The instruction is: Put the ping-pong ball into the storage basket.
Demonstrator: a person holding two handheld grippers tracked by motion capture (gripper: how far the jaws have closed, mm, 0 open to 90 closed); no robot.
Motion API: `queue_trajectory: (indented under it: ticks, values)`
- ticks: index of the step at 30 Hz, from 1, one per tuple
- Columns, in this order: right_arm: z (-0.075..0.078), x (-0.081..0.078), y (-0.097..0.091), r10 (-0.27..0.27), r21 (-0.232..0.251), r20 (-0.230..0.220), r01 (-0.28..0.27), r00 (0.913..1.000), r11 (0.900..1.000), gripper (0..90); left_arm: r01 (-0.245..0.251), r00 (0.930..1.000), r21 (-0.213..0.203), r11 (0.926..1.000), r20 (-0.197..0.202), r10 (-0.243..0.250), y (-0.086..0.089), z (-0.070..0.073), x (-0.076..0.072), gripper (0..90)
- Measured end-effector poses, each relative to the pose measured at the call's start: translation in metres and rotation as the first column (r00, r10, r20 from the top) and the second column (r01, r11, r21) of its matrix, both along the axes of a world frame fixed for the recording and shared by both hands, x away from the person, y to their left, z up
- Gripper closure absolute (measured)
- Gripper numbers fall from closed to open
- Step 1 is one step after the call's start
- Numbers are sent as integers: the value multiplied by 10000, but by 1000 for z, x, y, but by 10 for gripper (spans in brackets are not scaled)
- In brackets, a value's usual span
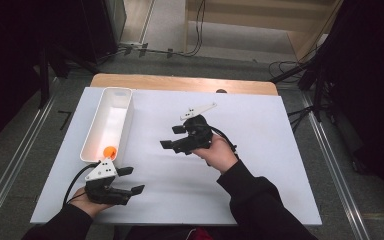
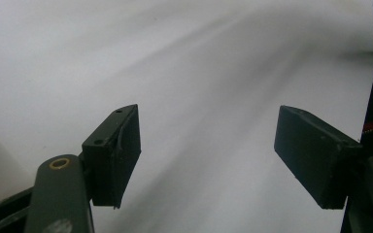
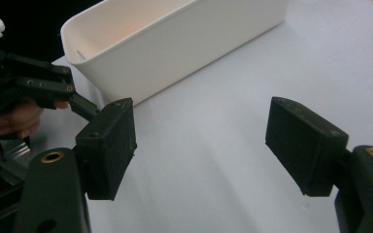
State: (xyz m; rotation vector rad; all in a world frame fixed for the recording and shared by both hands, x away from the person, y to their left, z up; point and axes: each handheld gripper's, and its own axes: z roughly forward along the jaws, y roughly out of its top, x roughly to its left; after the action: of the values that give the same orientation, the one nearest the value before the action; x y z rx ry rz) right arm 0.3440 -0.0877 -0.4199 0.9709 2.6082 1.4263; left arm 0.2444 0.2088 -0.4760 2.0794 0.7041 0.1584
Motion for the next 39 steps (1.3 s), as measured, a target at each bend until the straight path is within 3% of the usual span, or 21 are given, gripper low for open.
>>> queue_trajectory:
  ticks: [24,39]
  values:
    - [-21,-18,-47,-197,-407,209,206,9996,9990,248,21,10000,-19,10000,50,-20,1,2,-1,253]
    - [-27,-32,-82,-831,-477,379,849,9958,9952,244,33,10000,-35,10000,20,-33,0,2,-1,253]
